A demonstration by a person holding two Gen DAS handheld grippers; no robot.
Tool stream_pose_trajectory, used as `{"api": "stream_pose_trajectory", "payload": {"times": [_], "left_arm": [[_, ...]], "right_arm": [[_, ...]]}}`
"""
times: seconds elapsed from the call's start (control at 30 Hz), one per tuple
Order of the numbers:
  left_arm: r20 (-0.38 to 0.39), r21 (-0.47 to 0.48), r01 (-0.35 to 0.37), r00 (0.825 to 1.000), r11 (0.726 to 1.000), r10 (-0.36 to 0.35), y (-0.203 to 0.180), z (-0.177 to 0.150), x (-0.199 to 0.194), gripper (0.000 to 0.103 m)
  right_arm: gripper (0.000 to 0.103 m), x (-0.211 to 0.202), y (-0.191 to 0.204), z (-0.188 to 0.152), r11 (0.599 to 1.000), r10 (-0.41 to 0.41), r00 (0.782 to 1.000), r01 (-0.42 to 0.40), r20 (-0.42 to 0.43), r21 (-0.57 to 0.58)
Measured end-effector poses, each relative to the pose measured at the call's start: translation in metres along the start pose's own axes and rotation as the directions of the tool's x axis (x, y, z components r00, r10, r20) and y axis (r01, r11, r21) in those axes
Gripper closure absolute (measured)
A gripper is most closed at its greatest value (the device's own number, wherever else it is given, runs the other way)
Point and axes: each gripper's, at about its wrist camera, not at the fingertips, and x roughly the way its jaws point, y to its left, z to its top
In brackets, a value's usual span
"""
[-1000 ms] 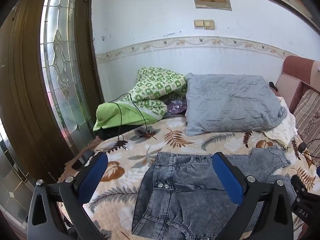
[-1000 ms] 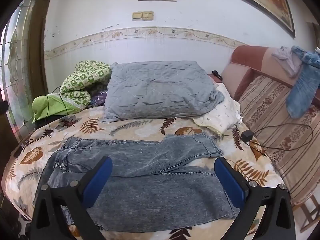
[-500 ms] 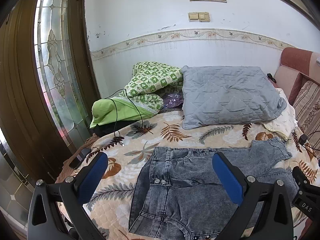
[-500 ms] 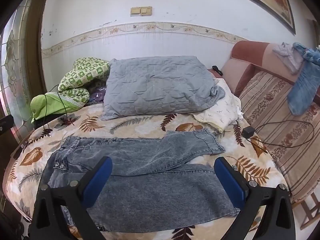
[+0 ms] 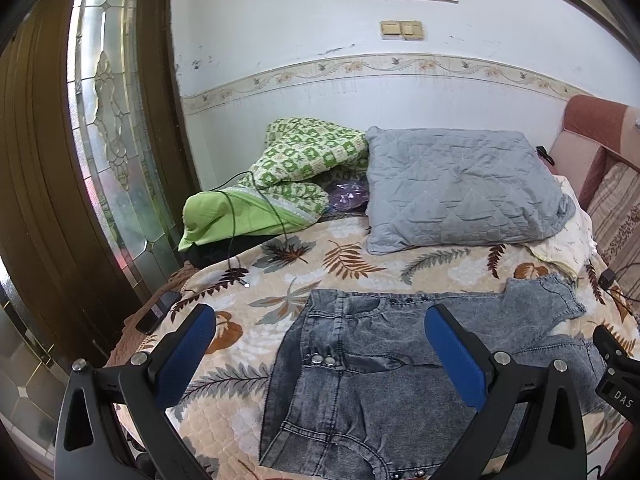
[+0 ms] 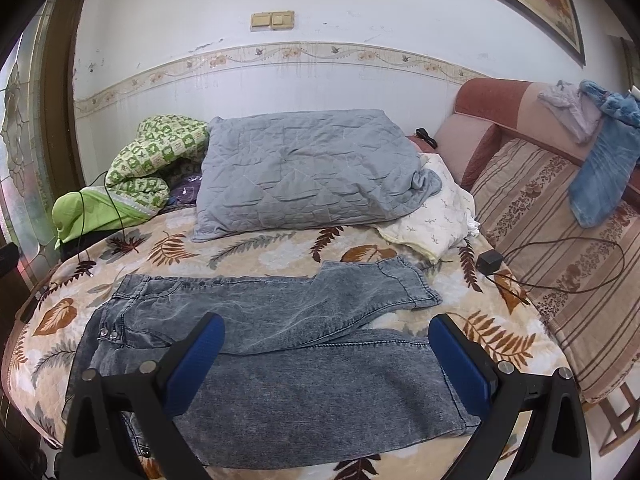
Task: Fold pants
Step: 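Move both grippers over the blue jeans lying flat on the bed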
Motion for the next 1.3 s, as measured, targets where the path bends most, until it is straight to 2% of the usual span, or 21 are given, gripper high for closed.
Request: {"api": "stream_pose_trajectory", "payload": {"times": [0.47,0.67,0.87,1.3], "left_arm": [[0.003,-0.106,-0.126,0.992,0.986,0.127,0.075,-0.008,0.006,0.0],[0.007,-0.138,-0.151,0.988,0.979,0.153,0.097,-0.01,0.004,0.0],[0.015,-0.147,-0.154,0.987,0.977,0.158,0.102,-0.01,0.0,0.0],[0.006,-0.103,-0.131,0.991,0.986,0.132,0.081,-0.007,0.002,0.0]], "right_arm": [[0.0,0.003,0.06,0.007,0.993,0.064,0.998,-0.063,0.006,-0.102],[0.0,0.0,0.079,0.01,0.987,0.092,0.996,-0.09,0.012,-0.131],[0.0,-0.003,0.086,0.01,0.985,0.099,0.995,-0.096,0.016,-0.144],[0.0,0.0,0.069,0.012,0.989,0.094,0.995,-0.092,0.013,-0.115]]}}
